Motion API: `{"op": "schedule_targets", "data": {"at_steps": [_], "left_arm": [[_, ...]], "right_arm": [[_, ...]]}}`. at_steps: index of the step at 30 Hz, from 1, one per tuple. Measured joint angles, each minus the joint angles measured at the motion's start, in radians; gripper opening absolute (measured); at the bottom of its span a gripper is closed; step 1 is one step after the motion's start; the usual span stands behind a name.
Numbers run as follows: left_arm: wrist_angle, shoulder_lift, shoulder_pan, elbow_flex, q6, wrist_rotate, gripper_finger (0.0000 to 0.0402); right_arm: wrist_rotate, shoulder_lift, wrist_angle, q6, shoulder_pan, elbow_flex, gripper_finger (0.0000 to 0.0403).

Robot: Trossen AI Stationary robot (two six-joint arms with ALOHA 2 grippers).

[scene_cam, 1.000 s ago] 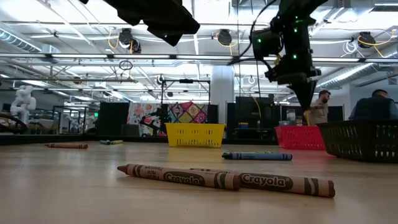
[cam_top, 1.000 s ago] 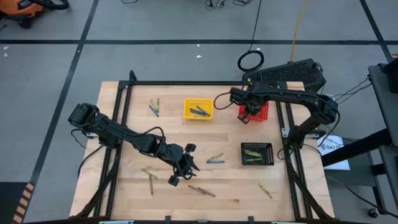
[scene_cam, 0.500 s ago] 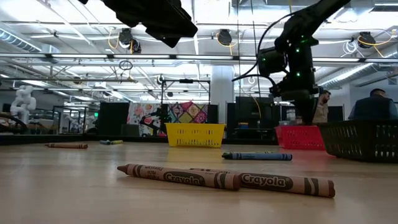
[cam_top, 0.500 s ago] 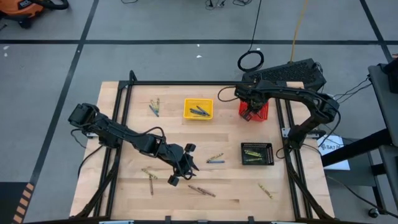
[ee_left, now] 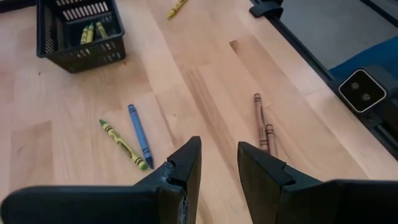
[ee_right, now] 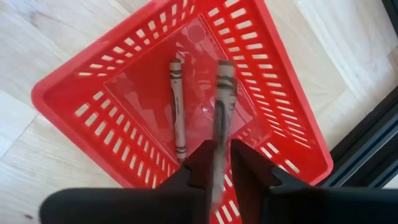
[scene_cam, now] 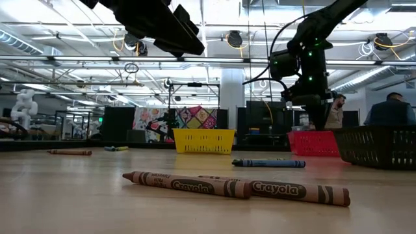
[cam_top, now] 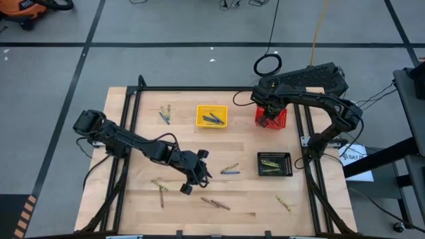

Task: Sort crayons
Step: Put the brown crayon into the red bin, then put the green crayon into the black bin

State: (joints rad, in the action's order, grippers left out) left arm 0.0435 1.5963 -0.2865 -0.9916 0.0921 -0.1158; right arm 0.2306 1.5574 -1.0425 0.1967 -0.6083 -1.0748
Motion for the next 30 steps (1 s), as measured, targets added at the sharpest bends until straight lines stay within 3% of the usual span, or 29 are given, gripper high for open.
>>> {"op": "schedule_targets", "data": {"at_steps": [7,11,25,30], "left_arm": [[0.008,0.000,0.002,0.000,0.000,0.032,0.0109],[0.051,0.000,0.005,0.000,0.000,0.122,0.0109],[0.444,-0.003,0.091,0.000,-0.087,0.360,0.0109],[0.568,-0.027,0.151,0.000,-0.108,0.389,0.0109]], "right_arm": [[0.001,0.000,-0.001,0.038,0.000,0.000,0.0070],[0.000,0.000,-0.009,0.069,0.002,-0.001,0.0075],[0.000,0.001,-0.223,0.197,0.048,-0.157,0.0075],[0.000,0.001,-0.246,0.203,0.100,-0.210,0.0075]]}}
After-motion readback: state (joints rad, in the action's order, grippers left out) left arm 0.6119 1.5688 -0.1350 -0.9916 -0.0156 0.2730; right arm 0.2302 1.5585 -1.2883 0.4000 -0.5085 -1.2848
